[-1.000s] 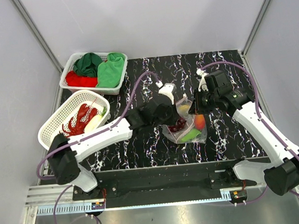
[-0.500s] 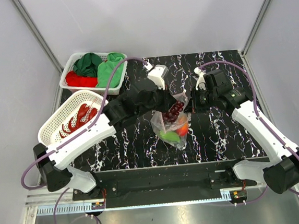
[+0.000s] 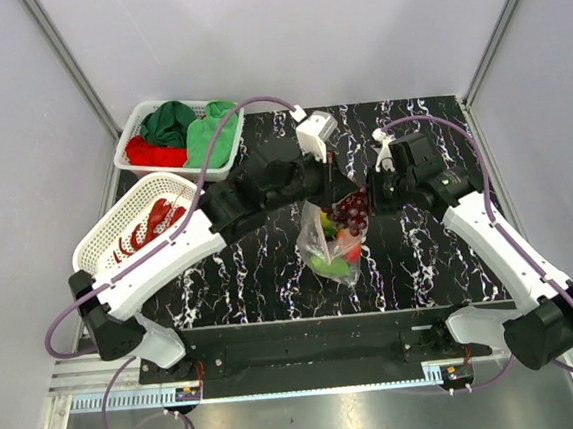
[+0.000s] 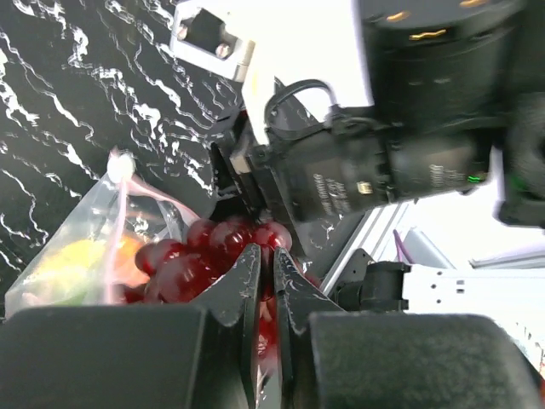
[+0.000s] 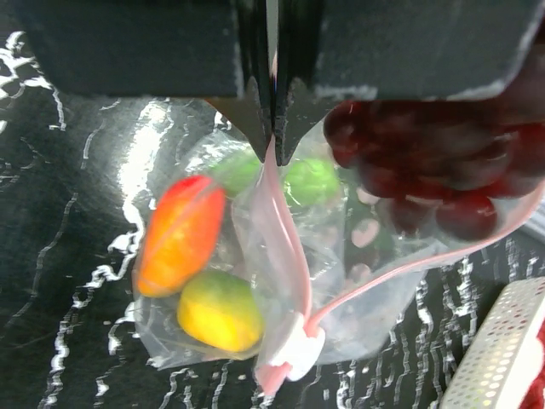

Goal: Open the zip-top bag and remove the fake food

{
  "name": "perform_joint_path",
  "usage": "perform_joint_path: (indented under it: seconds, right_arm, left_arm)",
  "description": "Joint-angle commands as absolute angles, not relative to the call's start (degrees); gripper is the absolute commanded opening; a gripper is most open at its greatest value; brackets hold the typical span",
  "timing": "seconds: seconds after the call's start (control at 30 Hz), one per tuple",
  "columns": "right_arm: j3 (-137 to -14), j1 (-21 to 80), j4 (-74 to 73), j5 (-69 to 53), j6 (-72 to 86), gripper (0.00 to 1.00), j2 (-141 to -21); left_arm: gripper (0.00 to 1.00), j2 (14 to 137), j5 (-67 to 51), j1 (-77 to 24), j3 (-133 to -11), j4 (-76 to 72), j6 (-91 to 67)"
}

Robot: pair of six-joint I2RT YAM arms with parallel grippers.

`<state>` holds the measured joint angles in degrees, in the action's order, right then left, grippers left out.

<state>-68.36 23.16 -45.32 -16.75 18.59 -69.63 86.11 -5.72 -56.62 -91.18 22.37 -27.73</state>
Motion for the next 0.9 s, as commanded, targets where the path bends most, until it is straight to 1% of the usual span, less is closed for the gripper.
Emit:
perform_joint_path:
  seconds: [0.0, 0.2, 0.37, 0.47, 0.5, 0.57, 0.6, 0.77, 0.8, 0.87]
  right_arm:
    - [-70.6, 23.5, -45.6, -11.4, 17.2, 0.0, -70.0]
    - [-70.7, 23.5, -46.1, -9.4, 17.1, 0.0, -69.9]
    - [-71.1, 23.6, -46.7, -8.7, 16.8, 0.0, -69.8]
    - [-71.4, 23.5, -46.9, -9.0, 16.5, 0.0, -69.3]
    - [-71.5, 23.6, -47.1, -9.0, 16.3, 0.0, -69.1]
    - [-71.5, 23.5, -47.4, -9.0, 15.8, 0.0, -68.7]
    - [-71.6, 23.5, -47.5, -8.9, 15.8, 0.0, -68.7]
    - [-71.5, 23.5, -47.5, -9.3, 16.0, 0.0, -68.2]
    - [-71.5, 23.5, -47.5, -9.4, 16.1, 0.0, -68.2]
    - [-71.6, 23.5, -47.5, -9.9, 16.3, 0.0, -68.3]
  left_arm:
    - [0.0, 78.6, -7.5, -56.2, -93.0, 18.6, -25.6]
    - [0.0, 71.6, -6.3, -52.7, -89.4, 18.5, -25.4]
    - [0.0, 65.3, 2.0, -48.4, -85.9, 21.9, -24.7]
    - [0.0, 62.1, 6.3, -42.7, -83.0, 25.5, -24.2]
    - [0.0, 60.6, 6.4, -38.4, -81.8, 26.0, -24.1]
    - [0.0, 59.7, 8.3, -34.2, -79.9, 29.1, -23.8]
    - [0.0, 59.0, 9.5, -30.4, -79.3, 30.7, -23.3]
    - [0.02, 58.1, 14.9, -18.2, -72.8, 31.9, -22.7]
    - [0.03, 58.7, 16.7, -15.0, -72.0, 32.4, -23.2]
    - [0.03, 59.6, 22.9, -12.1, -70.6, 33.3, -24.0]
